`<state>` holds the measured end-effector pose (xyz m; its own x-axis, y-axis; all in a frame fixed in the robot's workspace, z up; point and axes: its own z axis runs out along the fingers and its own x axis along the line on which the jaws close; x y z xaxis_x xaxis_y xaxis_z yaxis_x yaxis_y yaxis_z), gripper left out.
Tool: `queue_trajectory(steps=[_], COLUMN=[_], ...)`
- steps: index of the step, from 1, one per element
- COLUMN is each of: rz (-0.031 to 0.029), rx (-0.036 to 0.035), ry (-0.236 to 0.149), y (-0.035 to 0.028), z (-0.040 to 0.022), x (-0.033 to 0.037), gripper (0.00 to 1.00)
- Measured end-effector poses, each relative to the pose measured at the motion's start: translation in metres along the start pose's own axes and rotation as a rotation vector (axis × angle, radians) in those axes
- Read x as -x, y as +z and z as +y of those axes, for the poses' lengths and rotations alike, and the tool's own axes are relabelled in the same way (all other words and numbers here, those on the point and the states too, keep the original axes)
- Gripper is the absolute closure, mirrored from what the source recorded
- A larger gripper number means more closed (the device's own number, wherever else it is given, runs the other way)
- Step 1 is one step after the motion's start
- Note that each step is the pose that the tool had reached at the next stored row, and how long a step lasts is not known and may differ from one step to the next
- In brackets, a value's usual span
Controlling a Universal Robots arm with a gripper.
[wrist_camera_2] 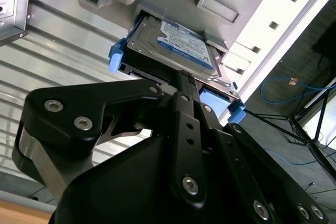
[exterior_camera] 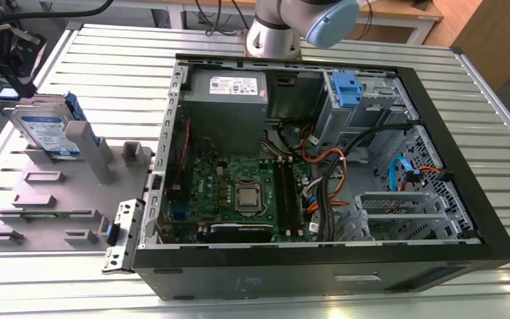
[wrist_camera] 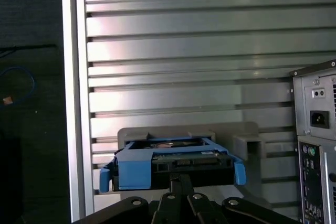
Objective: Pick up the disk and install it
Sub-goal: 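Reach for the disk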
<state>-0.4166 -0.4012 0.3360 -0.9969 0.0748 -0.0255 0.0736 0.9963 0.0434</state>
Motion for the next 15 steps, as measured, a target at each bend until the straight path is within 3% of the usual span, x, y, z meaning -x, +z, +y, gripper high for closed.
queue_trajectory(steps=[15], rz=[0.0015], rx=[0.0008], ry=[-0.034], y=[0.0028], z=[-0.0004], x=[-0.0037], gripper=[0.89])
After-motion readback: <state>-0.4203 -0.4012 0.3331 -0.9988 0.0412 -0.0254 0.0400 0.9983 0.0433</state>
